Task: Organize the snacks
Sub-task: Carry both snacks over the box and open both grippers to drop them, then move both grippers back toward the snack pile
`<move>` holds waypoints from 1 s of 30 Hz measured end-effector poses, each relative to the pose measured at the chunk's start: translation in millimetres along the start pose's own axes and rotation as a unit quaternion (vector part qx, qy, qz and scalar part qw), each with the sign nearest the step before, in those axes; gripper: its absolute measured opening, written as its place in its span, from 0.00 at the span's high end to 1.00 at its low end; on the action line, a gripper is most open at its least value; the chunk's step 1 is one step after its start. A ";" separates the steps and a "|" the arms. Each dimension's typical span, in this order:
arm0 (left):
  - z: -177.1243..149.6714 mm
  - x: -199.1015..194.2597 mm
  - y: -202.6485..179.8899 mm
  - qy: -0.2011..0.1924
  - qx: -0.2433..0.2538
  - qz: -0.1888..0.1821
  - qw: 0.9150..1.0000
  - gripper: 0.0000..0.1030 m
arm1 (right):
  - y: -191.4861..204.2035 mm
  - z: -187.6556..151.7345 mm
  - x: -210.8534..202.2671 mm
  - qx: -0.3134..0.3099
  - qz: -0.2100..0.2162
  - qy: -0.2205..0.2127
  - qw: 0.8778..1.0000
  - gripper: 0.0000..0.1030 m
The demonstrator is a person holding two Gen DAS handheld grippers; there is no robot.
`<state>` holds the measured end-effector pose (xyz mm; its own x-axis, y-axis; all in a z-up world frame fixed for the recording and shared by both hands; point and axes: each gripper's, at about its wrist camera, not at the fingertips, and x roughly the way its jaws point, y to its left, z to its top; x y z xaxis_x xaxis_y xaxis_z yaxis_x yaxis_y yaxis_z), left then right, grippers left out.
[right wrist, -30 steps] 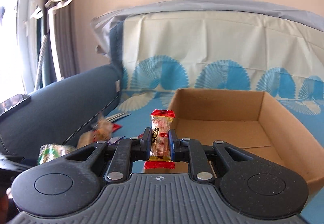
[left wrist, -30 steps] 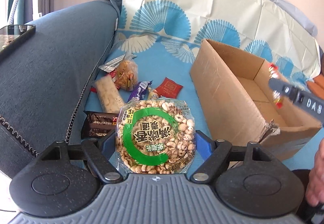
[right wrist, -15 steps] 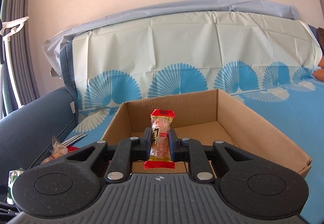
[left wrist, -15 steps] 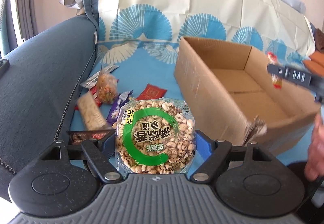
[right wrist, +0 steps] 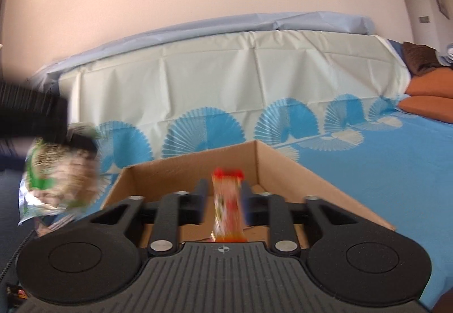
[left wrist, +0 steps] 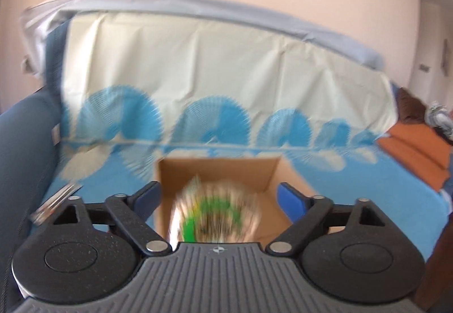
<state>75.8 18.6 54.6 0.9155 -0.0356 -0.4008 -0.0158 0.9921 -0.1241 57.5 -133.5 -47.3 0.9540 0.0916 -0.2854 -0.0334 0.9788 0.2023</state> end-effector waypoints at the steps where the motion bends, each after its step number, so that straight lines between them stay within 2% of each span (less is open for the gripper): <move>1: 3.7 4.1 -6.4 -0.003 0.003 -0.005 1.000 0.03 | -1.0 0.0 -1.0 0.002 -0.009 -0.005 1.000 0.18; 3: 0.6 9.2 -9.2 0.007 0.003 0.005 1.000 0.03 | -3.8 0.4 -2.7 0.007 -0.008 -0.011 1.000 0.17; 6: -19.3 15.8 3.4 0.040 -0.016 0.047 0.998 0.03 | -4.9 -1.1 -0.5 0.008 -0.009 -0.003 1.000 0.17; 10: -53.3 18.1 37.6 0.097 -0.074 0.095 0.988 0.05 | -4.7 -1.5 0.9 0.010 -0.011 0.002 1.000 0.17; 12: -64.3 19.4 46.8 0.119 -0.088 0.105 0.983 0.10 | -3.9 -1.5 1.1 0.008 -0.011 0.003 1.000 0.17; 15: -75.1 21.1 52.6 0.139 -0.101 0.106 0.979 0.21 | -3.5 -1.8 0.4 0.006 -0.012 0.003 1.000 0.17; 17: -80.0 18.2 54.9 0.139 -0.114 0.101 0.978 0.25 | -4.1 -1.6 0.7 0.007 -0.011 0.004 1.000 0.17; 19: -83.4 18.1 53.8 0.147 -0.129 0.107 0.975 0.35 | -5.4 -0.6 0.5 0.009 -0.011 0.005 1.000 0.17; 20: -86.3 20.1 51.0 0.158 -0.133 0.091 0.974 0.44 | -5.6 -0.5 0.6 0.011 -0.011 0.006 1.000 0.17; 21: -89.4 23.0 45.6 0.172 -0.129 0.065 0.975 0.44 | -5.7 -0.3 0.8 0.012 -0.012 0.006 1.000 0.17; 22: -92.0 24.7 36.0 0.178 -0.109 0.056 0.976 0.42 | -5.0 0.2 1.2 0.012 -0.013 0.006 1.000 0.17; 24: -95.0 22.4 28.6 0.170 -0.084 0.069 0.979 0.42 | -3.9 0.0 0.7 0.011 -0.014 0.006 1.000 0.17; 26: -98.4 19.5 35.7 0.163 -0.124 0.074 0.976 0.44 | -2.0 -0.1 -0.6 0.008 -0.013 0.005 1.000 0.17; 27: -99.6 19.8 35.6 0.168 -0.135 0.063 0.975 0.43 | -1.7 -0.2 -0.9 0.007 -0.012 0.005 1.000 0.17; 30: -98.7 18.7 24.5 0.169 -0.079 0.055 0.981 0.43 | -0.9 -0.8 -0.8 0.006 -0.013 0.005 1.000 0.17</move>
<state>52.8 30.4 -45.6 0.7196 0.0069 -0.6944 -0.1940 0.9621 -0.1914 56.5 -134.4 -48.0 0.9513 0.0674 -0.3008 -0.0042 0.9786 0.2059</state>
